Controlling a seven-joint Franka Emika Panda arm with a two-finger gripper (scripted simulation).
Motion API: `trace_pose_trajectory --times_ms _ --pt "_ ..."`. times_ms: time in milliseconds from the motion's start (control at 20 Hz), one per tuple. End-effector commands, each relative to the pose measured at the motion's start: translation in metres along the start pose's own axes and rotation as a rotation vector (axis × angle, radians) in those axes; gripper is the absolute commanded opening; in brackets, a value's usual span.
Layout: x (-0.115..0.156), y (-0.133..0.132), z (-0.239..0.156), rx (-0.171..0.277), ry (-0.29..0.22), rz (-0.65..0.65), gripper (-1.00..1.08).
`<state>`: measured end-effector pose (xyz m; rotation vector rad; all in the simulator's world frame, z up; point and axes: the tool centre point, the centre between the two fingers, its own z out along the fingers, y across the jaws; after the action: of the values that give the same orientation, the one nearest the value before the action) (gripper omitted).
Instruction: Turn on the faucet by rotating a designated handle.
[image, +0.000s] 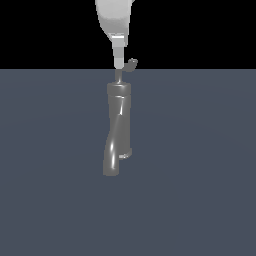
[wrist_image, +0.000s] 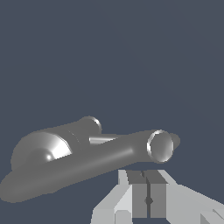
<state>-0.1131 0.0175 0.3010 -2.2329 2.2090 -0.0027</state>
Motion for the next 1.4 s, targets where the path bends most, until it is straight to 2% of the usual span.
trace_pose_trajectory --times_ms 0,1000,1050,1100,1350 --pt "0.008 -0.004 0.000 -0.001 0.000 0.005 -1.00" --pt "0.081 -0.048 0.000 -0.002 -0.001 0.038 -1.00" --pt "0.081 -0.048 0.000 -0.002 -0.001 0.038 -1.00" --pt "0.048 -0.048 0.000 -0.004 -0.004 -0.017 -1.00" --pt "0.055 -0.062 0.000 -0.003 -0.004 -0.007 -1.00"
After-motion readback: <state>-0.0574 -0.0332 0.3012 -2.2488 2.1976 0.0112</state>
